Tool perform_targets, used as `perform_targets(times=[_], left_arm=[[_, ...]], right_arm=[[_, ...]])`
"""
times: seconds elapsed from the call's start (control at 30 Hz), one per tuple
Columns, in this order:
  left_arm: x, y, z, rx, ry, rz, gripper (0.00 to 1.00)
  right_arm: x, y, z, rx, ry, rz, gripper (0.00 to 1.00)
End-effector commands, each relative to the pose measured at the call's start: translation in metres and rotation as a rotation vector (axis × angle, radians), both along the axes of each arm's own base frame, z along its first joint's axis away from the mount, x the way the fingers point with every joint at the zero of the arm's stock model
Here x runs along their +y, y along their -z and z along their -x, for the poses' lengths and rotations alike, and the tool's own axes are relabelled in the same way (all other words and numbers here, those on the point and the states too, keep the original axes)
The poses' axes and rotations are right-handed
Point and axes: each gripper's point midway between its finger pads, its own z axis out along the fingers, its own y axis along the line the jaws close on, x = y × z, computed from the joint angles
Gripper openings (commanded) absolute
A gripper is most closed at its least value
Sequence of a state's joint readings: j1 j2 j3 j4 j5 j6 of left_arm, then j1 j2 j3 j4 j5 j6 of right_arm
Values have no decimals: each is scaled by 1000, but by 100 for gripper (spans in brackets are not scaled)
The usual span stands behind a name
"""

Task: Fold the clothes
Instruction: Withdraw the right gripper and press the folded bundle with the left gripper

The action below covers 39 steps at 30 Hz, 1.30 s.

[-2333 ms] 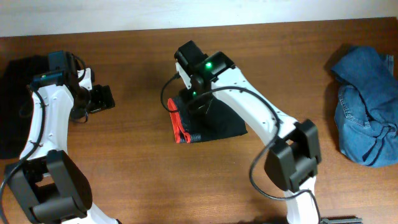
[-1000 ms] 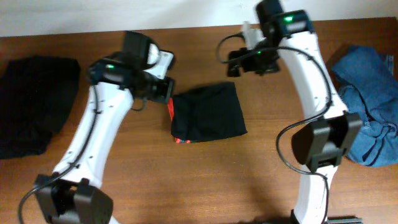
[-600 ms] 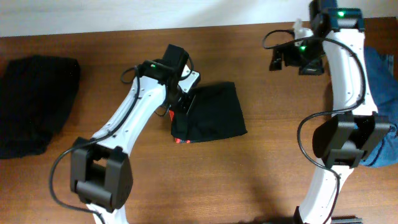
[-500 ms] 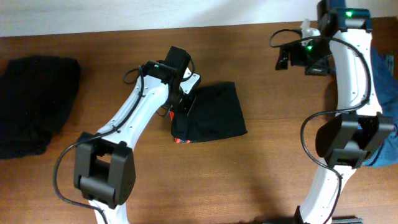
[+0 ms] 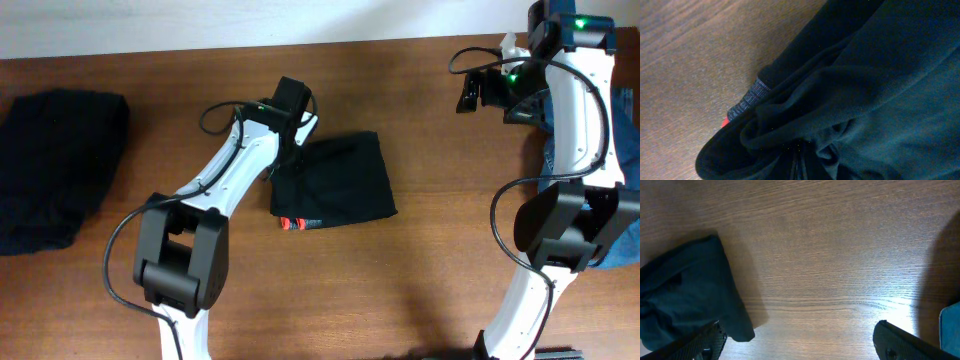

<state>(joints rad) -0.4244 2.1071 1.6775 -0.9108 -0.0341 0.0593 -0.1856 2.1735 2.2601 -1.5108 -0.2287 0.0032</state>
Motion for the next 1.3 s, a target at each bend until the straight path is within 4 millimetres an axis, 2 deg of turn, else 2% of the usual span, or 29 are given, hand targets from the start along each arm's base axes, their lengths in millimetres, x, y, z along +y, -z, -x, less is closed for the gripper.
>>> perform_targets(times=[0.0, 0.23, 0.3, 0.33, 0.37, 0.43, 0.57, 0.6, 0.67, 0.7, 0.9, 1.27], left_arm=[[-4, -14, -9, -39, -48, 16, 6], [1, -87, -13, -103, -154, 77, 21], [9, -104, -8, -99, -222, 101, 34], [12, -109, -3, -82, -239, 121, 42], [12, -110, 3, -58, -241, 138, 45], [15, -106, 16, 9, -244, 141, 45], [21, -83, 31, 80, -248, 101, 45], [22, -76, 33, 90, -249, 96, 41], [23, -65, 40, 117, -250, 86, 9], [24, -59, 45, 136, -249, 76, 0], [19, -43, 75, 229, -215, 29, 1], [-8, -43, 99, 263, -129, 6, 0]], right_arm=[[-2, -15, 0, -40, 8, 12, 99], [-2, -15, 0, -40, 8, 12, 99], [-2, -15, 0, -40, 8, 12, 99], [-2, -15, 0, -40, 8, 12, 99], [-2, -15, 0, -40, 8, 12, 99], [-2, -15, 0, -40, 8, 12, 99], [-2, -15, 0, -40, 8, 12, 99], [-2, -15, 0, -40, 8, 12, 99], [-2, -15, 0, -40, 8, 12, 99], [-2, -15, 0, -39, 7, 12, 99], [-2, -15, 0, -40, 8, 12, 99], [-2, -15, 0, -40, 8, 12, 99]])
